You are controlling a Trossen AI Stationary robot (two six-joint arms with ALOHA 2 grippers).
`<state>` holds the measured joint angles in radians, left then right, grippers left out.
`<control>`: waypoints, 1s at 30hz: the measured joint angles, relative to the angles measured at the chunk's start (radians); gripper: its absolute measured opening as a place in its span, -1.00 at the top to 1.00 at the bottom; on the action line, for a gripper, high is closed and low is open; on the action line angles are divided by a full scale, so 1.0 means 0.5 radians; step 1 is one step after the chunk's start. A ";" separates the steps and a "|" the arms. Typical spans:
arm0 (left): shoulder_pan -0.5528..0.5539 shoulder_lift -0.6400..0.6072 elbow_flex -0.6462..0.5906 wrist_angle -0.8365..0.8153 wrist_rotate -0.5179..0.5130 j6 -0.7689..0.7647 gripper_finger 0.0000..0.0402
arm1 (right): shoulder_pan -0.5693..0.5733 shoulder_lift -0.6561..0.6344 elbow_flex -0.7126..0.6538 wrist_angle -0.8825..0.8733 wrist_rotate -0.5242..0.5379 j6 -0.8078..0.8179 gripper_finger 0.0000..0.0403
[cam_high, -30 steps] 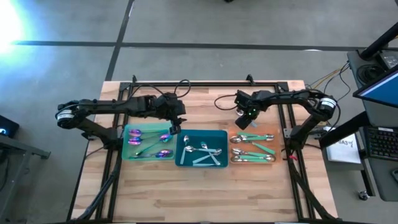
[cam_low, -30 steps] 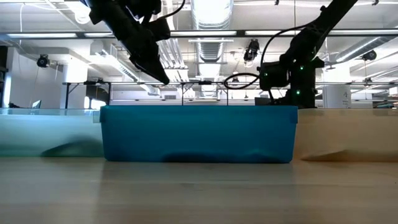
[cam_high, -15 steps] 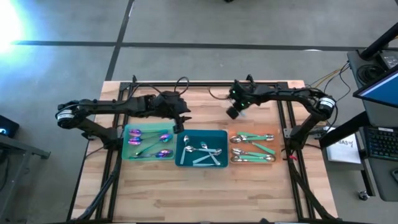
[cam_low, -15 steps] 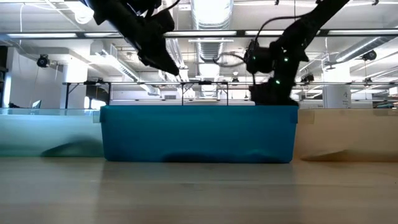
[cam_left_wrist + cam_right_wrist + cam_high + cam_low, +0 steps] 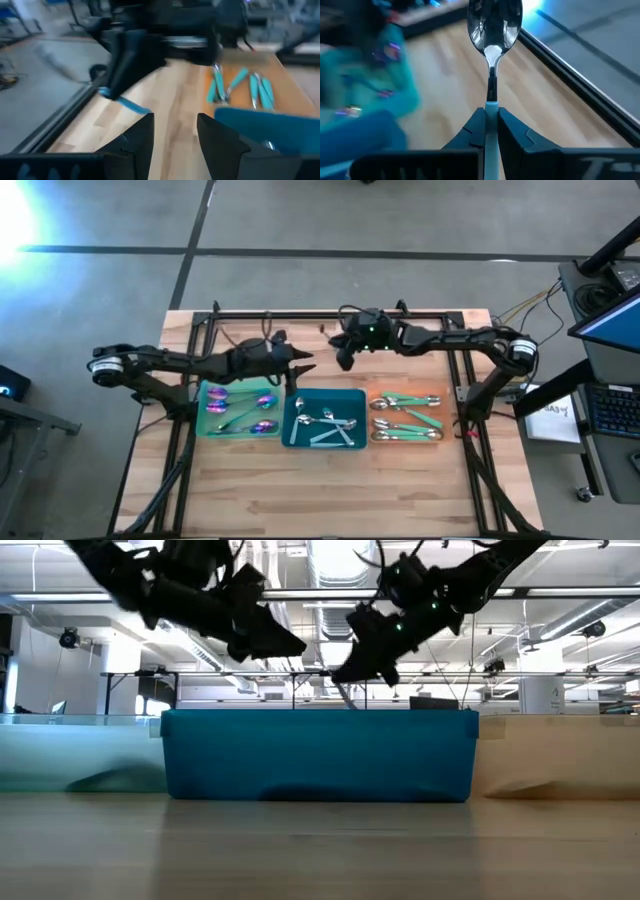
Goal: Sort silverware by color (type)
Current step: Put the blue spoon into the blue bin
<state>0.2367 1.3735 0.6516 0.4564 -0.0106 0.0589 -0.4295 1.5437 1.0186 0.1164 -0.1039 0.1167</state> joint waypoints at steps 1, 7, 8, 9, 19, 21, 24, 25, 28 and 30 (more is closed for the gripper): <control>0.000 0.000 -0.054 0.111 -0.027 -0.038 0.33 | 0.032 0.000 -0.001 0.065 -0.035 -0.015 0.92; -0.001 0.000 -0.240 0.568 -0.060 -0.274 0.33 | 0.238 0.000 0.002 0.336 -0.061 -0.188 0.92; -0.002 0.000 -0.252 0.577 -0.060 -0.298 0.33 | 0.268 0.000 0.002 0.363 -0.064 -0.215 0.92; -0.003 0.000 -0.258 0.575 -0.060 -0.318 0.33 | 0.290 0.000 0.002 0.397 -0.067 -0.234 0.92; -0.063 0.000 -0.253 0.582 0.032 -0.384 0.33 | 0.427 -0.002 0.003 0.589 -0.064 -0.368 0.92; -0.066 0.000 -0.243 0.586 0.123 -0.384 0.33 | 0.443 -0.002 0.003 0.601 -0.072 -0.401 0.92; -0.066 0.000 -0.224 0.577 0.144 -0.419 0.33 | 0.464 0.002 0.003 0.634 -0.089 -0.480 0.92; -0.066 0.000 -0.218 0.579 0.144 -0.421 0.33 | 0.471 0.005 0.003 0.648 -0.118 -0.491 0.92; -0.066 0.000 -0.195 0.574 0.154 -0.421 0.33 | 0.488 0.017 0.004 0.690 -0.160 -0.497 0.92; -0.066 0.000 -0.189 0.555 0.155 -0.421 0.34 | 0.494 0.017 0.004 0.692 -0.160 -0.500 0.92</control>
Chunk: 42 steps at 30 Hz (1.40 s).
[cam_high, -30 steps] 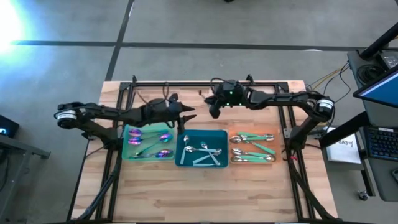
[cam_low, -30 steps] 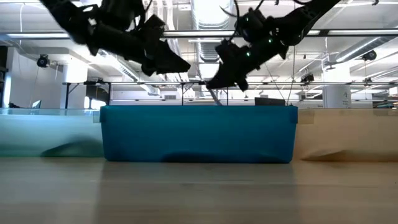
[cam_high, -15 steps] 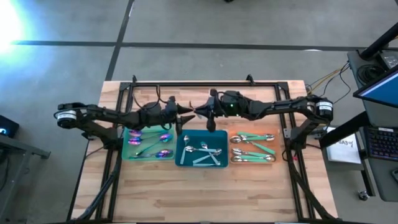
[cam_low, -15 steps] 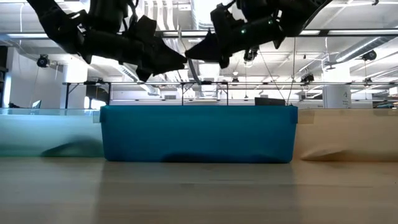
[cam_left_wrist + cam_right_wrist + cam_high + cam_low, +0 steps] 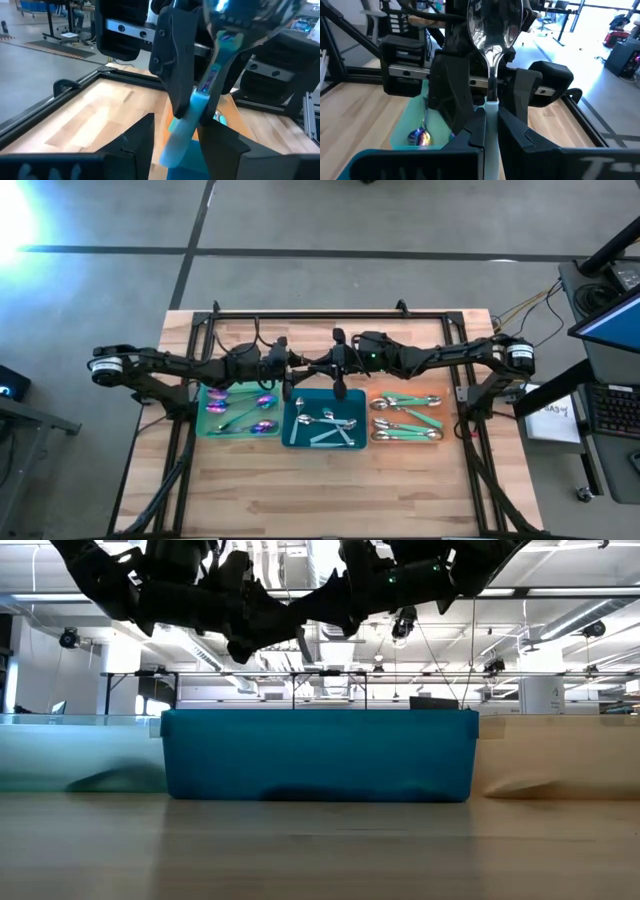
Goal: Sort silverware by color (type)
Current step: Put the blue spoon into the blue bin
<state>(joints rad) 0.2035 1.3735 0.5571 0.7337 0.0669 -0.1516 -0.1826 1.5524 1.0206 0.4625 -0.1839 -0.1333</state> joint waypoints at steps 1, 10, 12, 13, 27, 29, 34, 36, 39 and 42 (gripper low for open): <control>0.000 0.000 0.000 -0.009 0.000 0.000 0.36 | 0.005 0.000 0.000 0.000 0.000 0.000 0.92; -0.001 0.000 -0.001 -0.104 0.002 -0.032 0.87 | 0.002 0.000 0.000 0.002 0.010 0.028 0.92; -0.001 0.000 0.007 -0.108 0.006 -0.031 0.87 | 0.002 0.000 0.000 -0.001 0.009 0.029 0.92; -0.001 0.000 0.011 -0.111 0.013 -0.030 0.87 | 0.002 0.000 0.000 -0.004 0.006 0.030 0.92; -0.001 -0.002 0.033 -0.293 0.312 -0.162 0.87 | 0.003 -0.304 0.051 -0.953 0.088 0.364 0.26; -0.005 -0.002 0.043 -0.369 0.433 -0.235 0.87 | 0.004 -0.395 0.089 -1.224 0.153 0.452 0.21; -0.015 -0.002 0.081 -0.631 0.725 -0.433 0.87 | 0.009 -0.570 0.108 -1.703 0.159 0.722 0.19; -0.028 -0.002 0.125 -0.750 0.795 -0.474 0.87 | 0.014 -0.628 0.108 -1.892 0.156 0.836 0.21; -0.055 -0.002 0.225 -1.028 0.869 -0.486 0.87 | 0.034 -0.693 0.108 -2.188 0.151 0.985 0.24; -0.084 0.029 0.350 -1.322 0.888 -0.464 0.87 | 0.068 -0.726 0.107 -2.444 0.158 1.097 0.28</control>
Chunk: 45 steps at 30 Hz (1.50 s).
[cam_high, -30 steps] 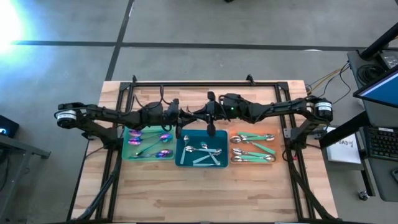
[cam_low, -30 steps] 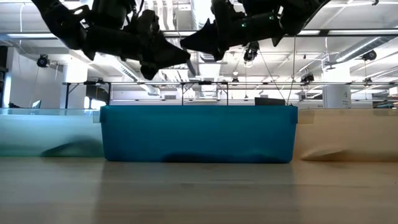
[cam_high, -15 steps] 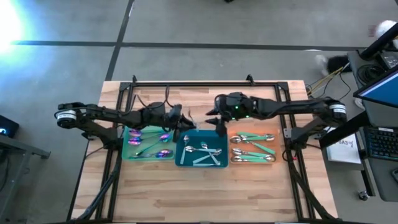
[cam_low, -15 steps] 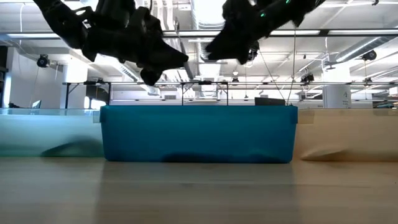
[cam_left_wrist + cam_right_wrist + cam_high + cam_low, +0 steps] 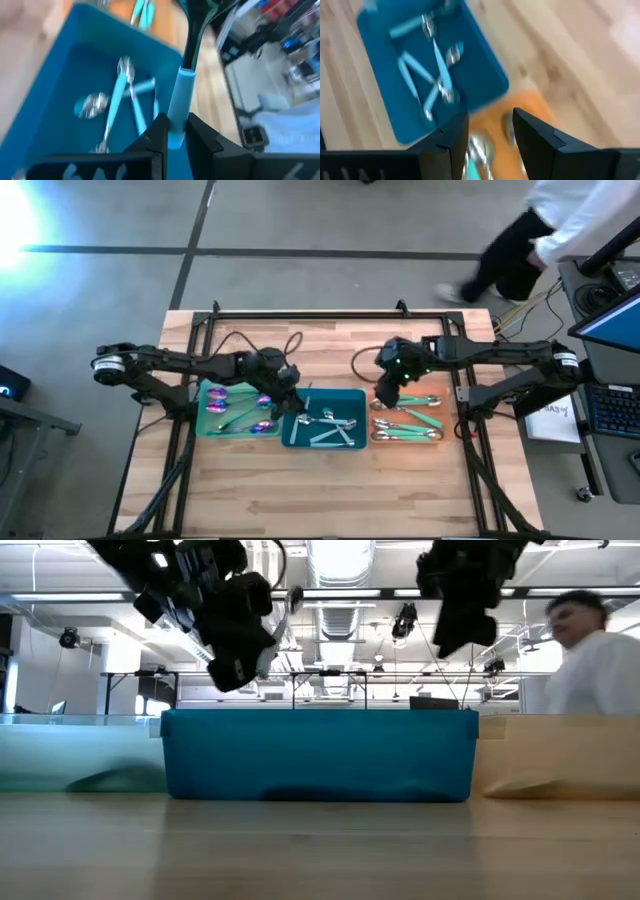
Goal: Sort silverware by color (type)
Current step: Put the blue spoon into the blue bin, then return to Home Position
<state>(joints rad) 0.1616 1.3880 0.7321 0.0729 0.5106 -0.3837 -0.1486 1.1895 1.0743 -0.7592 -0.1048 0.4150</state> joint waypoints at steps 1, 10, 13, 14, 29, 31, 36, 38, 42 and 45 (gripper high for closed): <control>-0.008 0.020 0.039 -0.102 0.000 0.001 0.87 | 0.015 -0.004 0.000 -0.062 0.000 0.033 0.29; -0.087 0.433 0.420 -0.722 0.025 0.089 0.81 | 0.187 0.006 0.000 -0.346 0.001 0.220 0.38; -0.104 0.527 0.516 -0.783 0.028 0.159 0.58 | 0.233 0.005 0.000 -0.440 0.002 0.240 0.40; -0.109 0.547 0.537 -0.808 0.030 0.171 0.51 | 0.245 0.005 0.000 -0.466 0.002 0.262 0.41; -0.317 0.240 0.572 -0.867 -0.465 0.264 0.39 | 0.513 -0.084 -0.078 -0.814 0.457 0.347 0.45; -0.383 0.112 0.548 -0.866 -0.613 0.272 0.40 | 0.577 -0.148 -0.144 -0.794 0.543 0.416 0.46; -0.562 -0.242 0.485 -1.001 -1.126 0.228 0.40 | 0.699 -0.353 -0.352 -0.707 0.709 0.562 0.45; -0.620 -0.369 0.457 -1.032 -1.302 0.186 0.40 | 0.725 -0.440 -0.440 -0.600 0.736 0.584 0.45; -0.703 -0.583 0.357 -1.032 -1.459 0.088 0.40 | 0.736 -0.593 -0.639 -0.225 0.736 0.538 0.47; -0.749 -0.696 0.261 -1.035 -1.570 0.019 0.40 | 0.735 -0.674 -0.788 0.000 0.737 0.473 0.47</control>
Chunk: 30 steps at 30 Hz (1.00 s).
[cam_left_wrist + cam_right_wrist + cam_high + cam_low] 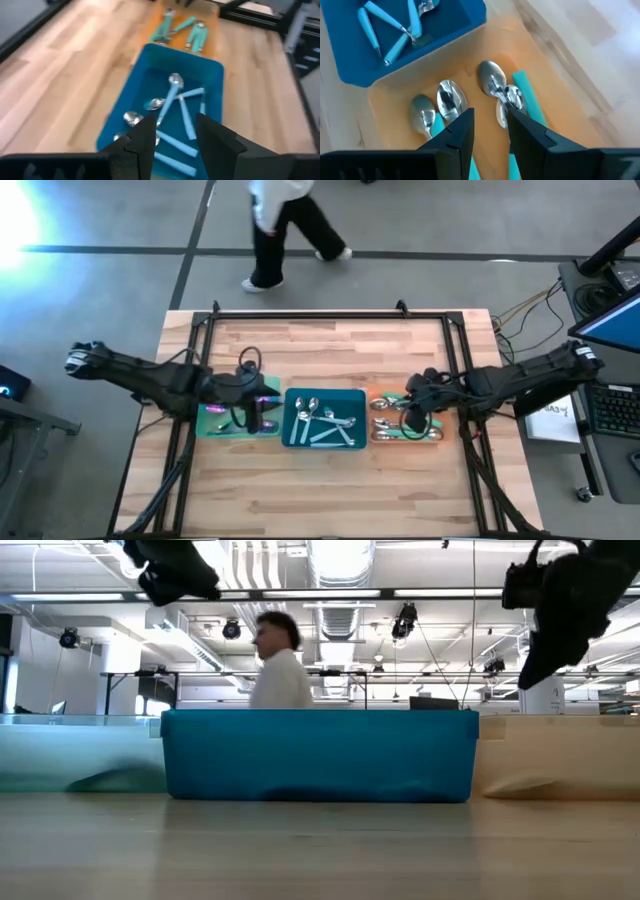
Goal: Sort silverware by color (type)
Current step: Return to Home Position
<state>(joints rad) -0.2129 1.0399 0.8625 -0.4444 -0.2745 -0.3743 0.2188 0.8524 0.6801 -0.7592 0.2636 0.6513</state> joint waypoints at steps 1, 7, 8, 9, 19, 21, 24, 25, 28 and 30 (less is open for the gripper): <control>-0.011 -0.032 -0.036 0.005 -0.049 -0.021 0.40 | 0.000 -0.022 -0.052 0.062 0.000 -0.013 0.46; -0.037 -0.176 -0.303 0.154 -0.337 -0.186 0.40 | -0.002 -0.122 -0.378 0.398 0.000 0.030 0.47; -0.037 -0.190 -0.355 0.238 -0.342 -0.188 0.40 | -0.002 -0.133 -0.436 0.476 0.000 0.055 0.48; -0.038 -0.204 -0.405 0.329 -0.342 -0.189 0.40 | -0.002 -0.141 -0.489 0.555 0.000 0.077 0.48; -0.038 -0.251 -0.688 0.808 -0.343 -0.161 0.40 | -0.002 -0.143 -0.948 1.561 0.004 0.048 0.49; -0.038 -0.251 -0.691 0.826 -0.344 -0.161 0.40 | -0.002 -0.146 -1.032 1.745 0.006 0.003 0.50; -0.038 -0.250 -0.695 0.869 -0.345 -0.160 0.40 | -0.002 -0.146 -1.139 1.970 0.028 -0.041 0.50; -0.038 -0.248 -0.695 0.880 -0.345 -0.151 0.40 | -0.002 -0.146 -1.170 2.027 0.045 -0.052 0.50; -0.038 -0.248 -0.695 0.905 -0.345 -0.118 0.40 | -0.003 -0.146 -1.256 2.190 0.055 -0.119 0.49; -0.038 -0.248 -0.693 0.907 -0.346 -0.108 0.40 | -0.003 -0.146 -1.318 2.307 0.055 -0.156 0.50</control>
<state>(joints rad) -0.2321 0.9157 0.5163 0.0090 -0.4476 -0.4282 0.2173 0.7792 0.0213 0.3945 0.2913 0.5731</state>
